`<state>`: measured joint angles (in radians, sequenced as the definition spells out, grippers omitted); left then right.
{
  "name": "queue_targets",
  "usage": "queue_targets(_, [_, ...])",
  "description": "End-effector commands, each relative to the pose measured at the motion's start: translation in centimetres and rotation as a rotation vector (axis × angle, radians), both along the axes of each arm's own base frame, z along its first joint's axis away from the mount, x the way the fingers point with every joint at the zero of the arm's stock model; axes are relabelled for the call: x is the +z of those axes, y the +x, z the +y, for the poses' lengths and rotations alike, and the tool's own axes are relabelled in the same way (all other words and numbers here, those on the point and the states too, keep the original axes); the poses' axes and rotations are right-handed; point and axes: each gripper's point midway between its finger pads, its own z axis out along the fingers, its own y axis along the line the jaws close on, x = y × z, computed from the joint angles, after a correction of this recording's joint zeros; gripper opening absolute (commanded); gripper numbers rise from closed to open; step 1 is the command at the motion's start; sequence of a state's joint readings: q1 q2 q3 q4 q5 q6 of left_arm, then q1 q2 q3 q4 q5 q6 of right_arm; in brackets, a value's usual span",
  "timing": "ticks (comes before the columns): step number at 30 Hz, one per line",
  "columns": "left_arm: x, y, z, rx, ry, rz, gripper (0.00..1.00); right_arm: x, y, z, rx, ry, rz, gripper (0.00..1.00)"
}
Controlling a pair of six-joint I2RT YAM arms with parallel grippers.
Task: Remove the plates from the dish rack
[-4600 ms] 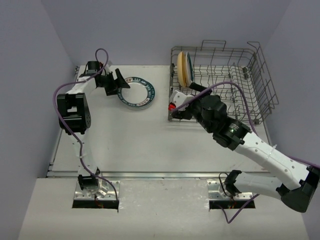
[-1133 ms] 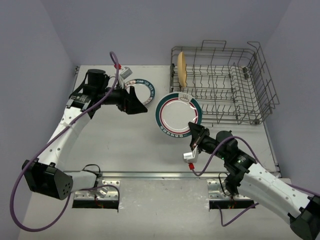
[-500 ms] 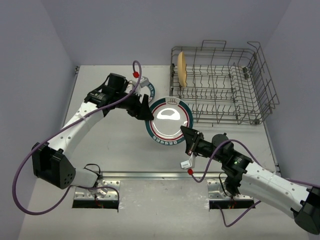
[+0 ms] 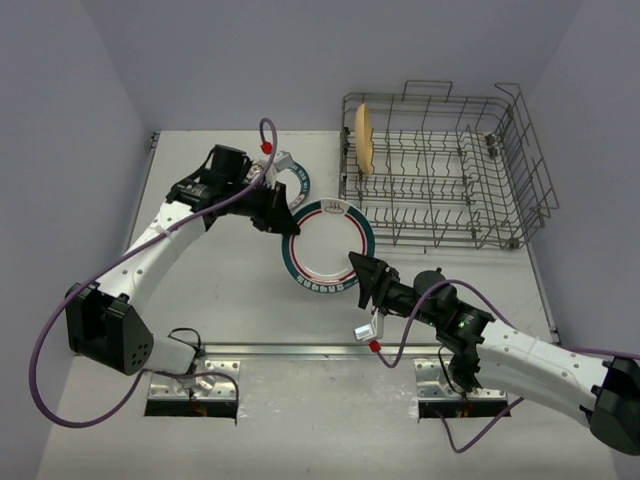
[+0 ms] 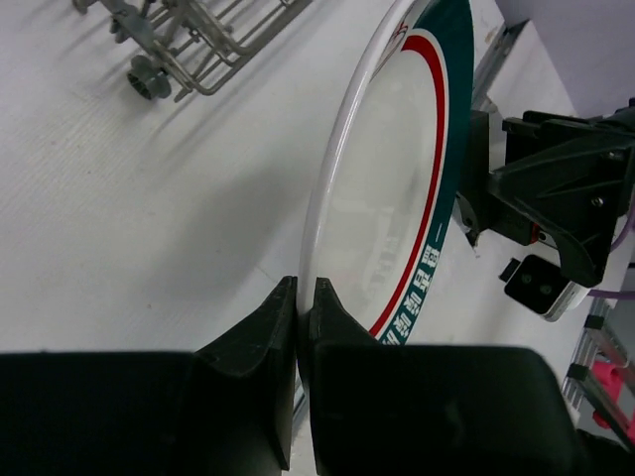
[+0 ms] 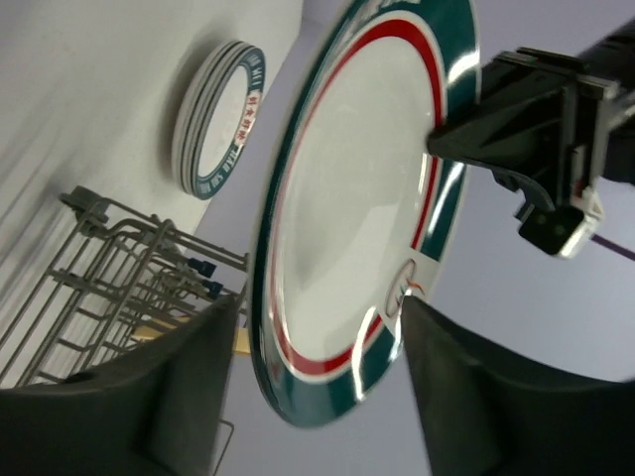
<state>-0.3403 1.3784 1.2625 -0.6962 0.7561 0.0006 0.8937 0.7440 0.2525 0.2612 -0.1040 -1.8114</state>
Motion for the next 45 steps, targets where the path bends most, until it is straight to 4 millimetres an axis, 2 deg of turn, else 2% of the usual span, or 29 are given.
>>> queue_targets(1, [2.1, 4.2, 3.7, 0.119, -0.119, -0.003, 0.0, 5.2, 0.9, -0.1, -0.056, 0.156, -0.067, 0.81])
queue_targets(2, [2.5, 5.4, 5.1, 0.159, -0.152, 0.01, 0.0, 5.1, 1.2, -0.4, -0.076, 0.159, -0.05, 0.91])
queue_targets(3, [2.8, 6.1, 6.0, 0.188, -0.175, 0.024, 0.0, 5.0, 1.3, -0.5, -0.089, 0.17, -0.034, 0.97])
queue_targets(5, [3.2, 8.6, 9.4, 0.293, -0.225, 0.036, 0.0, 4.7, 1.4, -0.7, -0.106, 0.171, -0.013, 0.99])
queue_targets(7, [3.7, 10.8, 11.5, 0.37, -0.25, 0.033, 0.0, 4.7, 1.6, -0.7, -0.116, 0.185, 0.012, 0.99])
queue_targets(9, [4.0, 12.5, 12.6, 0.434, -0.25, 0.021, 0.0, 4.7, 2.0, -0.8, -0.141, 0.201, 0.041, 0.99])
queue_targets(10, [3.6, 14.1, 13.5, 0.495, -0.23, 0.014, 0.0, 4.9, 2.5, -0.8, -0.17, 0.226, 0.083, 0.99])
queue_targets(14, [2.5, 17.4, 14.8, 0.589, -0.206, 0.011, 0.0, 5.7, 4.0, -0.8, -0.26, 0.294, 0.189, 0.99])
queue_targets(17, [0.8, 20.3, 16.1, 0.655, -0.159, 0.014, 0.0, 7.1, 5.6, -0.6, -0.394, 0.427, 0.402, 0.99])
queue_targets(21, [-2.3, 23.0, 17.1, 0.697, -0.114, 0.066, 0.0, 9.9, 7.0, 0.3, -0.536, 0.547, 0.638, 0.99])
queue_targets(22, [-4.0, 23.7, 17.5, 0.712, -0.094, 0.096, 0.0, 11.7, 6.8, 0.6, -0.558, 0.629, 0.733, 0.99])
queue_targets(23, [-4.2, 24.0, 17.5, 0.708, -0.085, 0.097, 0.0, 11.9, 6.8, 1.1, -0.56, 0.647, 0.779, 0.99])
queue_targets(25, [-5.8, 24.7, 17.7, 0.713, -0.066, 0.121, 0.0, 14.3, 6.3, 1.9, -0.555, 0.753, 0.907, 0.99])
queue_targets(27, [-7.0, 25.2, 17.7, 0.707, -0.054, 0.134, 0.0, 15.2, 6.1, 2.5, -0.55, 0.801, 0.98, 0.99])
queue_targets(32, [-9.4, 25.6, 16.9, 0.683, -0.001, 0.154, 0.01, 18.2, 6.8, 3.0, -0.563, 1.0, 1.158, 0.99])
queue_targets(33, [-9.8, 25.5, 16.8, 0.683, 0.017, 0.157, 0.03, 18.9, 7.3, 2.7, -0.577, 1.062, 1.201, 0.99])
queue_targets(34, [-10.3, 25.4, 16.8, 0.684, 0.023, 0.166, 0.06, 18.7, 7.9, 2.4, -0.599, 1.078, 1.207, 0.99])
queue_targets(36, [-11.0, 25.2, 16.9, 0.688, 0.06, 0.162, 0.23, 19.5, 9.6, 1.5, -0.657, 1.208, 1.32, 0.99])
queue_targets(37, [-11.4, 25.2, 17.0, 0.695, 0.077, 0.163, 0.31, 19.4, 10.4, 1.0, -0.687, 1.247, 1.361, 0.99])
queue_targets(38, [-11.5, 25.0, 17.2, 0.704, 0.089, 0.16, 0.38, 18.4, 11.7, 0.9, -0.736, 1.267, 1.398, 0.99])
queue_targets(39, [-11.2, 25.0, 17.5, 0.716, 0.102, 0.145, 0.49, 18.6, 13.1, -0.3, -0.777, 1.329, 1.433, 0.99])
queue_targets(40, [-11.1, 25.0, 17.7, 0.722, 0.112, 0.137, 0.57, 17.9, 14.7, -1.3, -0.831, 1.369, 1.443, 0.99])
queue_targets(45, [-9.6, 24.6, 19.1, 0.76, 0.2, 0.072, 0.89, 16.5, 18.8, -2.2, -0.911, 1.414, 1.463, 0.99])
